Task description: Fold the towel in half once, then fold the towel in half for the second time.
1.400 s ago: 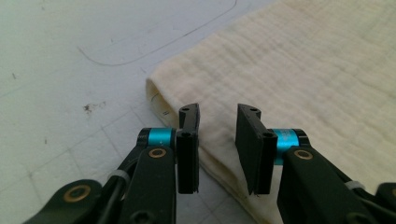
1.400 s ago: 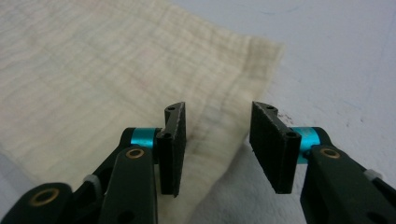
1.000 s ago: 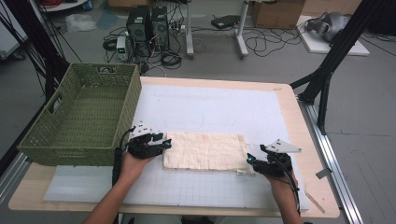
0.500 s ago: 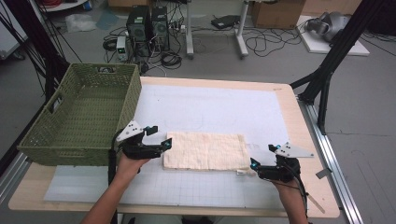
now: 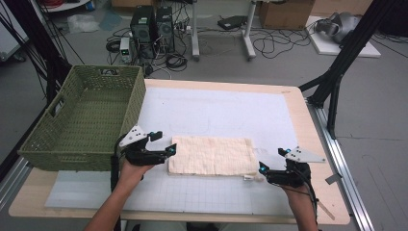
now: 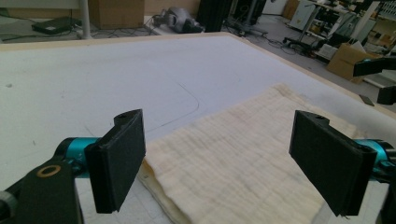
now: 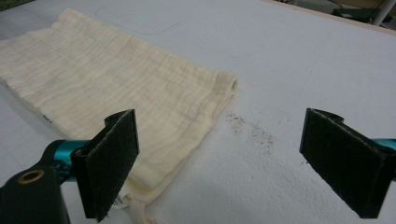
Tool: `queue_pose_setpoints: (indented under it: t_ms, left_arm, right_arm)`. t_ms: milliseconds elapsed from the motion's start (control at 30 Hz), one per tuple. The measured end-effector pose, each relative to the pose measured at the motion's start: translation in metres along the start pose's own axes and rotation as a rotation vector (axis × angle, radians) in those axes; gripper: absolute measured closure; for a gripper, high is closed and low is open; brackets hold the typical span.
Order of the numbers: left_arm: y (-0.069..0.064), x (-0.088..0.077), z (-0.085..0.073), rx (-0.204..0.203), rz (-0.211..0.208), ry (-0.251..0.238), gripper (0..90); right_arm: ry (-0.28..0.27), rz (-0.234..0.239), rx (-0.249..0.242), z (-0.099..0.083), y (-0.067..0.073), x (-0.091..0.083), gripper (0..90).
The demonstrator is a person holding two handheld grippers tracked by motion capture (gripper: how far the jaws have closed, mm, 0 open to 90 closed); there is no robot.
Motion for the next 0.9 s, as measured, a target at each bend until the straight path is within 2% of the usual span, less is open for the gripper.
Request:
queue_pose_setpoints:
  t_ms: [600,900]
  left_arm:
    - [0.0026,-0.0014,-0.0008,-0.004,0.016,0.008,20.6]
    - [0.0042,0.0009,-0.0020,-0.025,0.019,0.017,21.4]
  right_arm:
    - [0.005,-0.009,0.021,-0.0007,-0.0024,0.0005,11.1]
    - [0.008,-0.003,0.022,-0.0011,-0.0019,0.0032,11.1]
Point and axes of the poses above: each handheld gripper's, and its own axes: x roughly forward along the jaws, z roughly out of its top, y roughly to its left, the point moved 2 cm from there along x, roughly forward along the jaws, and after that the axes turned 2 degrees about x, right-handed, at the moved point
